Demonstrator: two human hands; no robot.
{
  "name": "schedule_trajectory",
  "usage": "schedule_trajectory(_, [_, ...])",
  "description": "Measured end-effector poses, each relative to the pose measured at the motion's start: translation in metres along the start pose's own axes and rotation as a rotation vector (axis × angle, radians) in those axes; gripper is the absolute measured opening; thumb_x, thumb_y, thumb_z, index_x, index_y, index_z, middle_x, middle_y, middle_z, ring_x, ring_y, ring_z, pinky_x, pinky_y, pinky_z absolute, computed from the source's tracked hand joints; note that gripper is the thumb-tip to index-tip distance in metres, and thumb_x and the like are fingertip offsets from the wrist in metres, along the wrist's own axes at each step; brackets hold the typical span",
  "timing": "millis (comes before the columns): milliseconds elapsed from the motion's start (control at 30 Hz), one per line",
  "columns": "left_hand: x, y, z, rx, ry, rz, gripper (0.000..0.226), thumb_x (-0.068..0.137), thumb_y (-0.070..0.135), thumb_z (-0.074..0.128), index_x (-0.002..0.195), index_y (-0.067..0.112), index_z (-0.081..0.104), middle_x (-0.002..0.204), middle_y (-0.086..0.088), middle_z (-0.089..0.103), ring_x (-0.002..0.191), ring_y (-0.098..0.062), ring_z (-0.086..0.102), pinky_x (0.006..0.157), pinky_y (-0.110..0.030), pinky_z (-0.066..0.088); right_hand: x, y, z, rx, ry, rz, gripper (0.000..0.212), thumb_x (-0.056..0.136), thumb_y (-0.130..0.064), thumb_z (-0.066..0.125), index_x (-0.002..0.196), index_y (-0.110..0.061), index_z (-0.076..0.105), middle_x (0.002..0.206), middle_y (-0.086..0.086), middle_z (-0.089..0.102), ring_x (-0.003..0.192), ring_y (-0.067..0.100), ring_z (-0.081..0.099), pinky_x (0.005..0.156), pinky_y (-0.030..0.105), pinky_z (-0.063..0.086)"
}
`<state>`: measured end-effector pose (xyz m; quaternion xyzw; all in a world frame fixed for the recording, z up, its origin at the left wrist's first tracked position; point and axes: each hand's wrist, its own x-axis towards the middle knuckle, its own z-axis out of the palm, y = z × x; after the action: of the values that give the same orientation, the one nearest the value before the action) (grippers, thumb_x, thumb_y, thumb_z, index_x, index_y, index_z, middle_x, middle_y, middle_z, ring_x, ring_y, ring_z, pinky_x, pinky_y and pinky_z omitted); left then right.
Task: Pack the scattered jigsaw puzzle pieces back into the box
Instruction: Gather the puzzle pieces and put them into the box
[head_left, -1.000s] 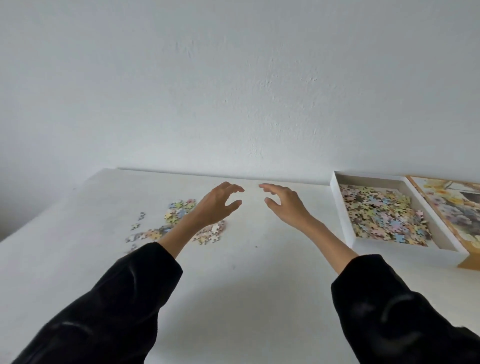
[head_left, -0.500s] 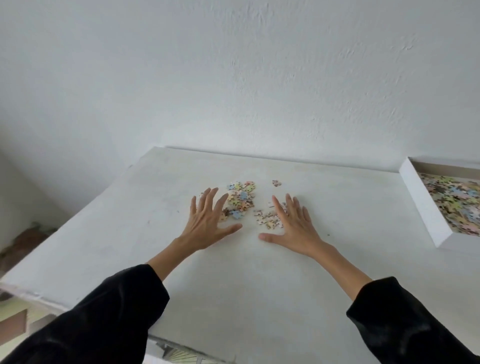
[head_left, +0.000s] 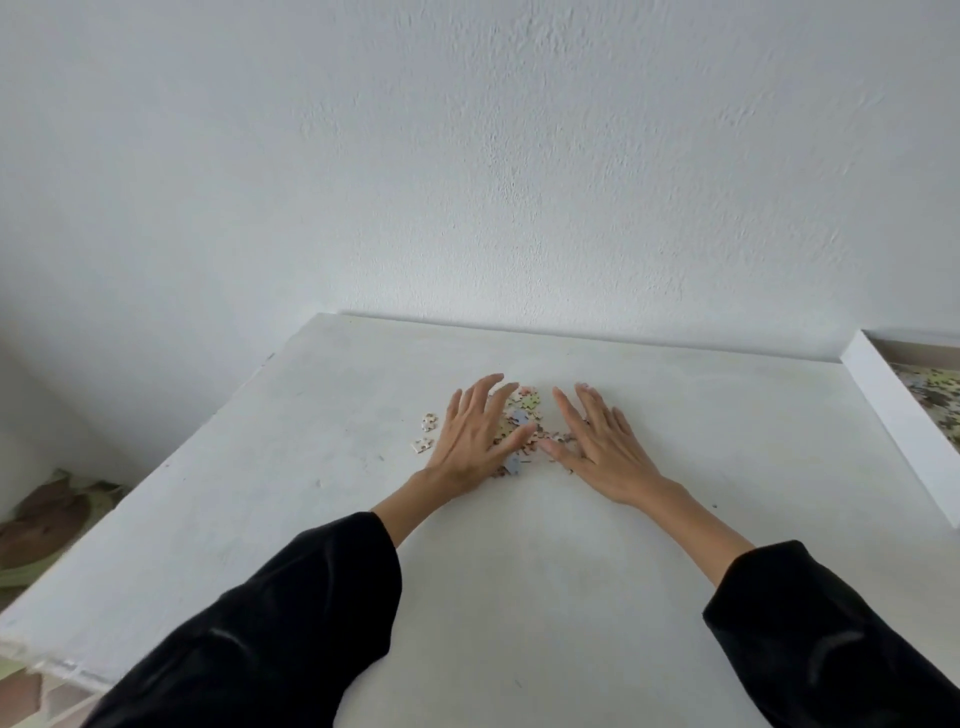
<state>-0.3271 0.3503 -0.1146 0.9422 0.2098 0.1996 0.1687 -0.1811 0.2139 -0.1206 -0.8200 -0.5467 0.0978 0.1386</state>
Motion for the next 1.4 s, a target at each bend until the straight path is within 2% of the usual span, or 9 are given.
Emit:
schedule_trajectory(100, [0.001,-0.016,-0.007,-0.001,0.13,-0.139,0.09,0.075,0.078,0.001,0.136,0.021,0.035,0.145,-0.003,0.031,0.136,-0.018,0.027,0.116,-0.048,0.006,0.012,0.007,-0.004,0.099,0.05,0.026,0.103,0.057,-0.09,-0.008,0.144,-0.036,-0.011,0.155,-0.002,-0.016,0.142,0.013,-0.017,0.115,0.038,-0.008])
schedule_trajectory(233, [-0.017,-0.038,-0.012,0.043,-0.027,-0.382,0.105,0.066,0.079,-0.005,0.146,0.015,0.014,0.155,-0.009,0.011,0.144,-0.022,0.002,0.116,-0.046,-0.003,0.028,0.015,-0.013,0.132,0.015,0.084,0.101,0.064,-0.087,-0.004,0.147,-0.029,-0.001,0.156,-0.003,-0.01,0.142,0.011,-0.013,0.115,0.036,-0.009])
schedule_trajectory(367, [-0.02,-0.034,-0.011,0.043,-0.169,-0.219,0.109,0.062,0.087,-0.006,0.147,0.019,-0.01,0.155,-0.004,-0.016,0.143,-0.016,-0.014,0.116,-0.043,-0.01,0.031,0.016,-0.012,0.055,-0.056,-0.058,0.112,0.057,-0.09,-0.01,0.147,-0.025,0.003,0.156,-0.006,-0.003,0.142,0.005,-0.008,0.114,0.029,-0.009])
schedule_trajectory(467, [-0.014,-0.029,-0.011,-0.001,-0.252,-0.055,0.108,0.064,0.089,0.009,0.146,0.022,-0.014,0.154,0.002,-0.02,0.141,-0.007,-0.014,0.117,-0.042,-0.006,0.022,0.016,-0.01,0.093,-0.082,-0.136,0.11,0.059,-0.091,-0.003,0.147,-0.026,0.004,0.156,-0.007,0.0,0.142,0.002,-0.006,0.113,0.024,-0.006])
schedule_trajectory(633, [-0.004,-0.03,-0.011,0.021,-0.326,0.055,0.128,0.049,0.095,0.031,0.144,0.025,-0.017,0.155,-0.001,-0.018,0.143,-0.017,-0.011,0.116,-0.041,-0.004,0.004,0.014,-0.009,-0.038,-0.102,-0.216,0.109,0.056,-0.093,0.012,0.139,-0.033,-0.022,0.153,-0.006,-0.019,0.14,0.007,-0.017,0.113,0.027,-0.009])
schedule_trajectory(967, [0.026,-0.033,-0.01,0.019,-0.361,0.045,0.137,0.042,0.097,0.035,0.145,0.023,-0.016,0.157,-0.001,0.003,0.145,-0.015,0.0,0.118,-0.039,-0.001,0.032,0.007,-0.012,-0.023,-0.064,-0.23,0.115,0.06,-0.083,0.04,0.145,-0.026,-0.014,0.156,-0.007,-0.011,0.141,0.006,-0.011,0.115,0.029,-0.005])
schedule_trajectory(1200, [0.025,-0.033,-0.014,-0.148,-0.297,0.029,0.133,0.045,0.089,0.051,0.147,0.021,-0.002,0.146,0.003,0.035,0.134,-0.015,0.031,0.113,-0.035,0.025,0.045,0.005,-0.01,-0.012,-0.086,-0.288,0.104,0.067,-0.076,0.044,0.148,-0.024,0.002,0.156,-0.005,0.006,0.143,0.009,0.002,0.114,0.027,-0.001])
schedule_trajectory(1300, [0.023,-0.035,-0.012,-0.209,-0.275,0.011,0.125,0.049,0.076,0.063,0.146,0.025,0.005,0.141,0.007,0.039,0.129,-0.012,0.037,0.107,-0.032,0.034,0.046,0.007,-0.009,0.003,-0.034,-0.297,0.098,0.068,-0.077,0.041,0.145,-0.021,0.02,0.152,-0.004,0.023,0.139,0.013,0.019,0.115,0.033,0.017])
schedule_trajectory(1400, [0.022,-0.037,-0.013,-0.254,-0.262,0.026,0.117,0.052,0.071,0.066,0.145,0.028,0.01,0.136,0.01,0.043,0.125,-0.009,0.042,0.104,-0.032,0.038,0.041,0.008,-0.009,0.053,0.04,-0.319,0.09,0.068,-0.075,0.044,0.138,-0.02,0.035,0.137,-0.004,0.037,0.125,0.012,0.037,0.1,0.033,0.041])
